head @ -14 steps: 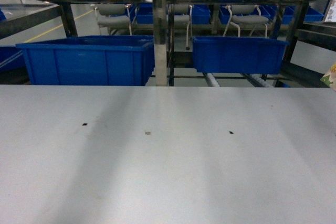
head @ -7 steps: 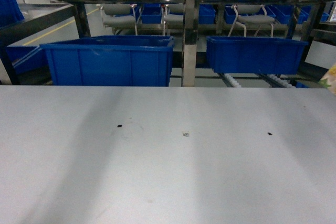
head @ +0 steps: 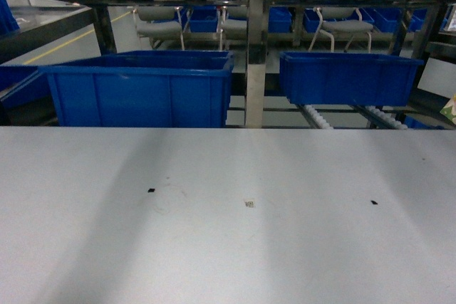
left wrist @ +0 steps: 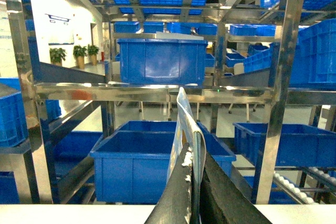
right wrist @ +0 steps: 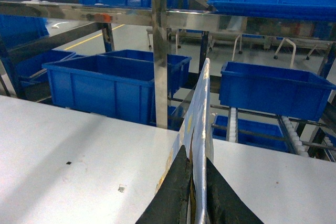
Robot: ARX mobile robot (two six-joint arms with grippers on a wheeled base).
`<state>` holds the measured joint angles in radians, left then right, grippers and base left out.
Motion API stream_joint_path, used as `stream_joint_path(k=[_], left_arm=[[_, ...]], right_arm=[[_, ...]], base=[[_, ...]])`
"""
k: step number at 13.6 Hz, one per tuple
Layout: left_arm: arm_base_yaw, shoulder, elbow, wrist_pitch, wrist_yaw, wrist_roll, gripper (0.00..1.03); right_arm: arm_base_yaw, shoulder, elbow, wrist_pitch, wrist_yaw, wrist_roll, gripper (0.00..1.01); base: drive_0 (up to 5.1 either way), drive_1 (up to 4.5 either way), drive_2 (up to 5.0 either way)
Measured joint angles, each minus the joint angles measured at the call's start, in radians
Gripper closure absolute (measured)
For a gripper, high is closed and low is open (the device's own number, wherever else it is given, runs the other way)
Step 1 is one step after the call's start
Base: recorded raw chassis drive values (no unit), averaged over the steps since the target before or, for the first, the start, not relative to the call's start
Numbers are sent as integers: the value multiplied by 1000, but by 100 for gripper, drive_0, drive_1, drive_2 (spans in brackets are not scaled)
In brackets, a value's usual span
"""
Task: Move flower gift bag to table near conveyor
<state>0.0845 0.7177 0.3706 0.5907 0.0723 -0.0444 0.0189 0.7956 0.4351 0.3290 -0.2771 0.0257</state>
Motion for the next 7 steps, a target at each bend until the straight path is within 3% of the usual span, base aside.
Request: stream_joint_path(k=[2, 7], left_arm=[[0, -1, 0, 0, 2, 0, 101], [0, -2, 0, 0, 2, 0, 101]], right_arm=[[-5, 7, 0, 14, -20, -1, 98], [-135, 413, 60, 333, -166, -45, 98]], base=[[0, 0, 0], [0, 0, 0]])
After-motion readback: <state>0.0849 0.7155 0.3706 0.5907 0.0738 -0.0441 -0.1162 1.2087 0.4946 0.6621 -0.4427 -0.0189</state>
